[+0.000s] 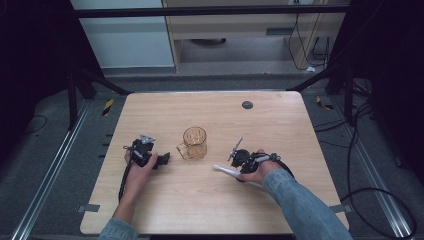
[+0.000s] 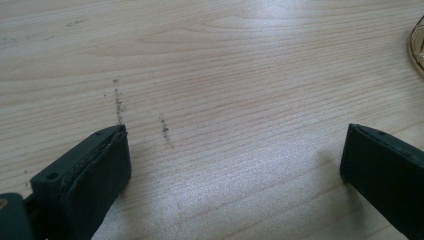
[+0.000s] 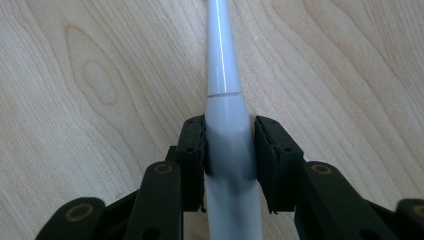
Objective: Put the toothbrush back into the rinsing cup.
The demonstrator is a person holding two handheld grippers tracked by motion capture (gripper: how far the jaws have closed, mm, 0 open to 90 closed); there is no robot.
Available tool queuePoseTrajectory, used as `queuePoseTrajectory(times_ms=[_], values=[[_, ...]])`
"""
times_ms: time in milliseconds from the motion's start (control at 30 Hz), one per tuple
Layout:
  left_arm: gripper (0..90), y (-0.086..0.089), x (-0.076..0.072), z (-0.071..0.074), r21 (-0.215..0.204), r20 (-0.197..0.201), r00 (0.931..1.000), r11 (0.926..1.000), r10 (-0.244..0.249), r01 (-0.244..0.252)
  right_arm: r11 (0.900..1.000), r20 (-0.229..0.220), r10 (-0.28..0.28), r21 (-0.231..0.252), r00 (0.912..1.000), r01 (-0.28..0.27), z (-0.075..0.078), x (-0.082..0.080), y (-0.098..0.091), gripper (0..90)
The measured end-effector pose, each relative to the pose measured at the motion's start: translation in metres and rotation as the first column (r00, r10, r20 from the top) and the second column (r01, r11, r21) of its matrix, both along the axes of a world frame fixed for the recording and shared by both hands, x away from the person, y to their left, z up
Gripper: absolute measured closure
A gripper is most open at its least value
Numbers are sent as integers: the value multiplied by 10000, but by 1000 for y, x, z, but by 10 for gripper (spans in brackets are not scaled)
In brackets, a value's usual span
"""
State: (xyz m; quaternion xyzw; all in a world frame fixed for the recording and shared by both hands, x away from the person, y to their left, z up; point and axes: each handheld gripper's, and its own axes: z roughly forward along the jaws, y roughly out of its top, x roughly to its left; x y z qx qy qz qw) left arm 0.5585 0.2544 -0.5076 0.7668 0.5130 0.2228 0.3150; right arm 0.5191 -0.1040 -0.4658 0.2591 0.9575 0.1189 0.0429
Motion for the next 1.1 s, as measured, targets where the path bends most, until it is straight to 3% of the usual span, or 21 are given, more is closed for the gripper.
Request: queuePoseTrajectory(times_ms=[233,500,700,1100], values=[[0,0,0,0,0,0,10000,10000,0,0,10000,-67,41,1,10000,-41,4,0,-2,673],[0,0,0,0,1,-2,10000,10000,-2,2,9991,41,-208,365,9998,206,18,3,-11,675],[0,0,0,0,1,-2,10000,10000,-2,2,9956,323,-626,724,9975,601,40,7,-23,676],[0,0,0,0,2,-2,10000,10000,-1,1,9885,838,-998,1225,9915,891,75,16,-34,676]])
